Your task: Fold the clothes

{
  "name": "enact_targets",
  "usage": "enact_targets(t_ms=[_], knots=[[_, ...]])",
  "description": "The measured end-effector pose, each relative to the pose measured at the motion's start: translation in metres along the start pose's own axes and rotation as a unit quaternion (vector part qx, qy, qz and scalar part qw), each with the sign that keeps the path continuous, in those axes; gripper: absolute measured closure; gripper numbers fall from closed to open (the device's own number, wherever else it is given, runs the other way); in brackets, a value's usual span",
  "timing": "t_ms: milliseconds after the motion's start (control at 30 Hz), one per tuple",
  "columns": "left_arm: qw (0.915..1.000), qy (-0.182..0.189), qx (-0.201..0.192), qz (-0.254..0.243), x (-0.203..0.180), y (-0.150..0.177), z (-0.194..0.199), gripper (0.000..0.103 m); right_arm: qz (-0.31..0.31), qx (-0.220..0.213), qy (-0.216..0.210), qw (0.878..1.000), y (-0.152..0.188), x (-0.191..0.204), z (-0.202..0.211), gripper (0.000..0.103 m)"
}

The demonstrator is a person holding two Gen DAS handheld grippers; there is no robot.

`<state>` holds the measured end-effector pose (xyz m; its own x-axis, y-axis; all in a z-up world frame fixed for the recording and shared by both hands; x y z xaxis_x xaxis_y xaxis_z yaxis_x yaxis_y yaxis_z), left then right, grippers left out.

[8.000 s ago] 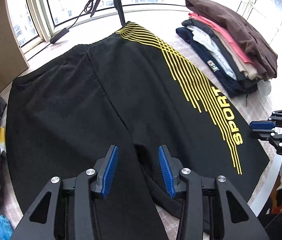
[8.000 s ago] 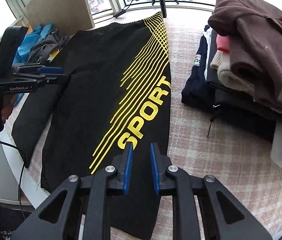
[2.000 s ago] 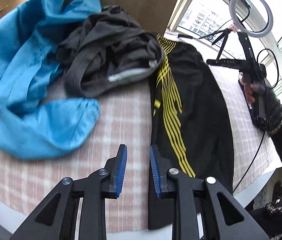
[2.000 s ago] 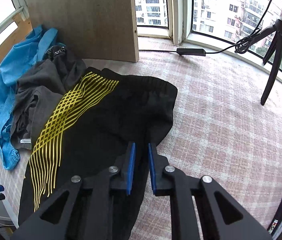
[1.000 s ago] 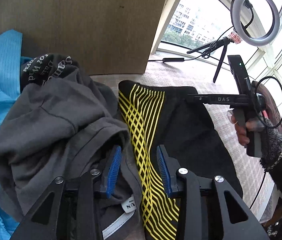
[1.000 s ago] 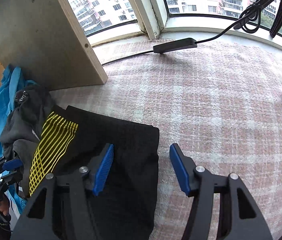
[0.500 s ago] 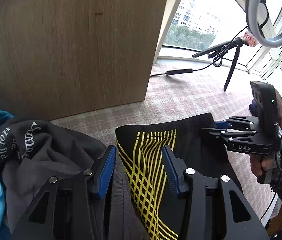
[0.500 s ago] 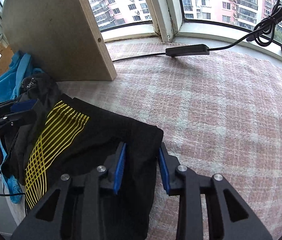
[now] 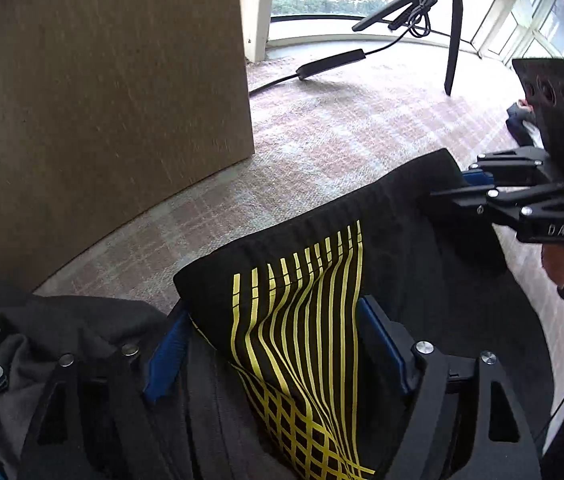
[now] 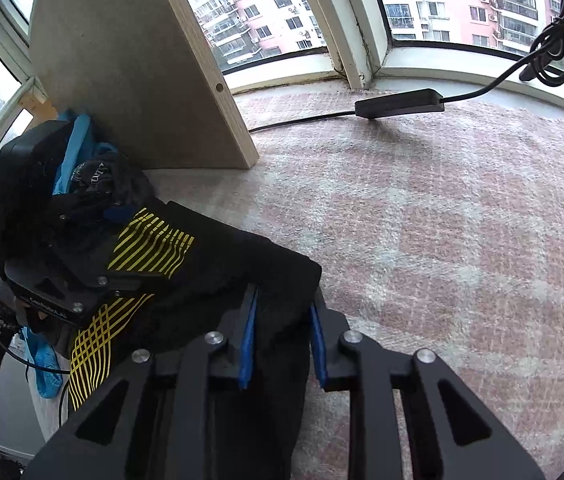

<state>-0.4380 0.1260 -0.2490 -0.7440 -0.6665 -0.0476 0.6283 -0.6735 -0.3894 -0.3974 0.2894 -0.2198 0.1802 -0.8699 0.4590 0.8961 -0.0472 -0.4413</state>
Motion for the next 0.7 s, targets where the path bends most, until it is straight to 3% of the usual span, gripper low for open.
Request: enact_targets(t_ms=[67, 100, 167, 300, 367, 433, 567, 600, 700], knots=[[0.998, 0.05, -0.009, 0.037, 0.009, 0.003, 0.005, 0.08, 0.003, -0.009, -0.011, 1.0, 0.002, 0.002, 0.008, 0.087], [0.9947, 0.084, -0.011, 0.059, 0.015, 0.005, 0.006, 0.086, 0.006, -0.013, -0.016, 1.0, 0.002, 0.004, 0.012, 0.088], [0.9934, 0.092, -0.015, 0.066, 0.018, 0.006, 0.01, 0.081, 0.018, -0.017, -0.021, 0.999, 0.004, 0.01, 0.018, 0.088], [0.9967, 0.061, -0.018, 0.05, 0.015, 0.0, 0.014, 0.071, 0.066, 0.002, 0.031, 0.997, 0.005, 0.022, 0.015, 0.087], [0.9982, 0.044, 0.0, 0.042, 0.013, -0.005, 0.006, 0.059, 0.063, 0.009, 0.044, 0.997, 0.003, 0.02, 0.013, 0.084], [0.9989, 0.029, 0.012, 0.034, 0.014, -0.008, 0.001, 0.056, 0.048, 0.02, 0.051, 0.997, 0.0, 0.013, 0.011, 0.08], [0.9985, 0.027, 0.002, 0.048, 0.022, -0.008, 0.012, 0.05, 0.025, 0.031, 0.048, 0.998, -0.002, 0.0, 0.009, 0.072], [0.998, 0.031, -0.002, 0.055, 0.027, -0.008, 0.015, 0.049, 0.019, 0.033, 0.045, 0.998, -0.001, -0.003, 0.009, 0.067], [0.9959, 0.049, -0.01, 0.076, 0.04, -0.01, 0.021, 0.048, 0.002, 0.034, 0.022, 0.999, 0.0, -0.01, 0.007, 0.065]])
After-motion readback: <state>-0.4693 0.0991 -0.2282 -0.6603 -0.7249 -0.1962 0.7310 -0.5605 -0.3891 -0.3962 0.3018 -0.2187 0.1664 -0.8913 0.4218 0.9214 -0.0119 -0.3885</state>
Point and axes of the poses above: each gripper's, at about its wrist camera, not at the fingertips, and z roughly against the way its jaws point, x to its left, y to its underside, the point moved 2 cm from there along -z, roughly the way its jaws point, and after that the axes turned 6 degrees about -z, right-handed, at the moved point
